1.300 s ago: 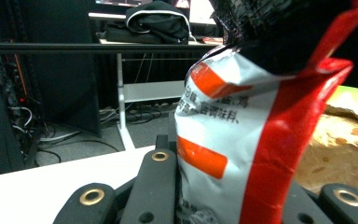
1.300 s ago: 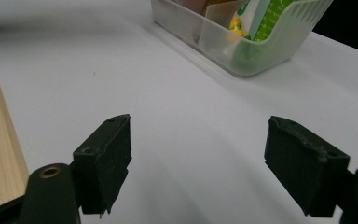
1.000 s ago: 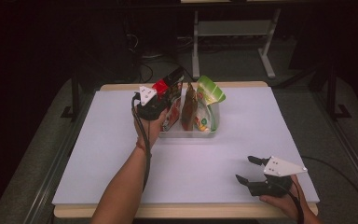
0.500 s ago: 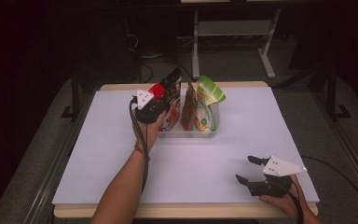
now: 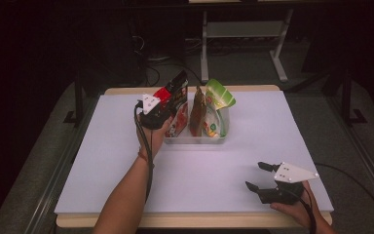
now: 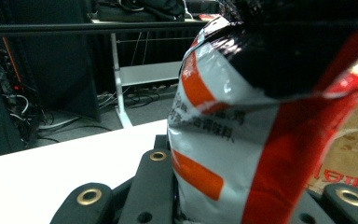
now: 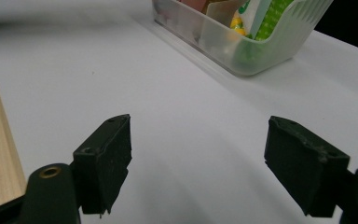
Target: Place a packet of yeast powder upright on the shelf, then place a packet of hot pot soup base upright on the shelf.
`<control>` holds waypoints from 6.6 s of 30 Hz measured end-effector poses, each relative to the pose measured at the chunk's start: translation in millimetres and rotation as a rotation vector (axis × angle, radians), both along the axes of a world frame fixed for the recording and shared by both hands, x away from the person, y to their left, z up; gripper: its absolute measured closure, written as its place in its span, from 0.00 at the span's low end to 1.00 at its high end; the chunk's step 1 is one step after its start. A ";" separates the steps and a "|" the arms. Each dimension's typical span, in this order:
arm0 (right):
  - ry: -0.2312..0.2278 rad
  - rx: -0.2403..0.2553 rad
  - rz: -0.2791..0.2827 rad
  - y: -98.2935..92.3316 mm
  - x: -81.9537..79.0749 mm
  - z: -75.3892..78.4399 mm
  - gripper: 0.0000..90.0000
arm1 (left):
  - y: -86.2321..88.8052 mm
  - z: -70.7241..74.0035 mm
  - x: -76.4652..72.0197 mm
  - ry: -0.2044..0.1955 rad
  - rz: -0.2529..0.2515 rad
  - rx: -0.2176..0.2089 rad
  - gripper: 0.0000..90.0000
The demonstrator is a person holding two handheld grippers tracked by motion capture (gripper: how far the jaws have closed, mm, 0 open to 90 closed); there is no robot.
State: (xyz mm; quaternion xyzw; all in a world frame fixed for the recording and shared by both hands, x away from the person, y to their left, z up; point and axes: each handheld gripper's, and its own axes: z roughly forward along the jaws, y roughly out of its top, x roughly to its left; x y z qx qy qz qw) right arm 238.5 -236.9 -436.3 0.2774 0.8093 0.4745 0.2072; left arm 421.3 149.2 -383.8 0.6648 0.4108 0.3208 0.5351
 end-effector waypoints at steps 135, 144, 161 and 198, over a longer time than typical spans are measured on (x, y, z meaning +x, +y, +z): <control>-0.019 -0.044 -0.081 -1.0 0.6 0.2 0.25 | 80.4 18.1 -98.9 0.019 -0.295 0.375 0.25; -0.023 -0.043 -0.085 -0.8 0.2 0.5 0.25 | 93.5 10.7 -108.8 0.005 -0.293 0.390 0.24; -0.040 -0.046 -0.105 -3.7 0.5 1.5 0.25 | 116.9 -3.1 -124.0 0.012 -0.288 0.404 0.24; -0.118 -0.046 -0.236 -29.8 0.5 4.6 0.21 | 185.0 -40.8 -171.1 0.066 -0.167 0.286 0.25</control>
